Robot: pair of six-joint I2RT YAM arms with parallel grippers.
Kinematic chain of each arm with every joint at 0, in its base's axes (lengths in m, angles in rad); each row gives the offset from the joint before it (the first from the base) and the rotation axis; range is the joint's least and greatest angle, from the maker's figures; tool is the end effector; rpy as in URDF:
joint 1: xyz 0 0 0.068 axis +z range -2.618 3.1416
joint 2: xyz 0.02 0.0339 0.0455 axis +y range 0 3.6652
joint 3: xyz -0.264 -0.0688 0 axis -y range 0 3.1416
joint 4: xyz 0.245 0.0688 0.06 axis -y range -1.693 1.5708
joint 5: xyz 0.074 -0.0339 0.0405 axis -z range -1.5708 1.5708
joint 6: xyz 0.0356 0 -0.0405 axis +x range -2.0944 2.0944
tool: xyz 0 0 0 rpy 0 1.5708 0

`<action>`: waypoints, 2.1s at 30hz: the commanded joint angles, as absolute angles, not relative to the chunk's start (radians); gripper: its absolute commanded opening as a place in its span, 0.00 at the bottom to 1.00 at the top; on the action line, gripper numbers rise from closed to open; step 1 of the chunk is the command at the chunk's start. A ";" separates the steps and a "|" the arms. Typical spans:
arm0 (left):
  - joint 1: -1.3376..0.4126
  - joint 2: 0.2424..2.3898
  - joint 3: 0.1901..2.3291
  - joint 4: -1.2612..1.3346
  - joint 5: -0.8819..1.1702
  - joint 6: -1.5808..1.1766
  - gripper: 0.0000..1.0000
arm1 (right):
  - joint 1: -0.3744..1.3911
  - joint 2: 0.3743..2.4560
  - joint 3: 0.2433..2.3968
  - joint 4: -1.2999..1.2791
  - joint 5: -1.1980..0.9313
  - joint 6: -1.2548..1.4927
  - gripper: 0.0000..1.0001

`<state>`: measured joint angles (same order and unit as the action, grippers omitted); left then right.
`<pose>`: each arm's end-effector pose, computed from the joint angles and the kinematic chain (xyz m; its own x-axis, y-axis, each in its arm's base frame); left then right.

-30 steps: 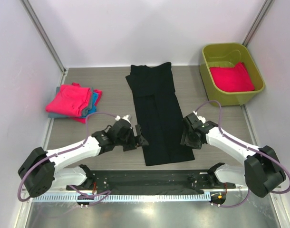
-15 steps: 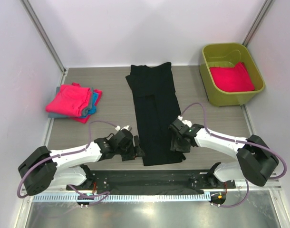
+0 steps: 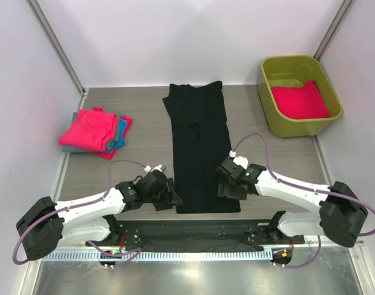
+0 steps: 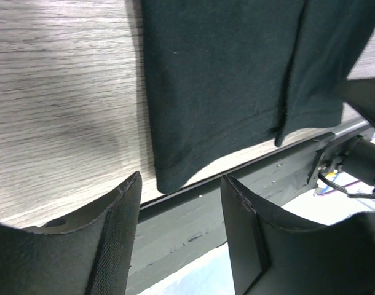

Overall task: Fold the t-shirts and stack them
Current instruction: Fold the tshirt

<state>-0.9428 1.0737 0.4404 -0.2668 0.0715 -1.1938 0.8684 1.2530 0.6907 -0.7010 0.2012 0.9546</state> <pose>0.1126 -0.1594 0.1631 -0.9441 -0.2781 -0.1768 -0.1212 0.7919 -0.5985 0.1409 0.1555 0.1807 -0.9343 0.1338 -0.3304 0.0928 0.9862 0.1369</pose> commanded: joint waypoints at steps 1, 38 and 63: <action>-0.950 1.100 0.434 -0.255 0.080 -1.201 0.55 | 0.870 1.177 0.670 -0.785 0.262 1.002 0.61; -0.974 1.160 0.365 -0.123 0.086 -1.236 0.00 | 0.870 1.112 0.551 -0.798 0.172 1.015 0.40; -0.600 1.166 0.745 -0.268 0.129 -1.054 0.00 | 0.562 1.383 1.112 -0.707 0.334 0.727 0.01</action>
<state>-0.6559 1.1294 0.6746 -0.2398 0.1131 -1.1301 0.6350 1.3067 1.0046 -0.7799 0.3195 0.8352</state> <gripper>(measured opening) 0.009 0.035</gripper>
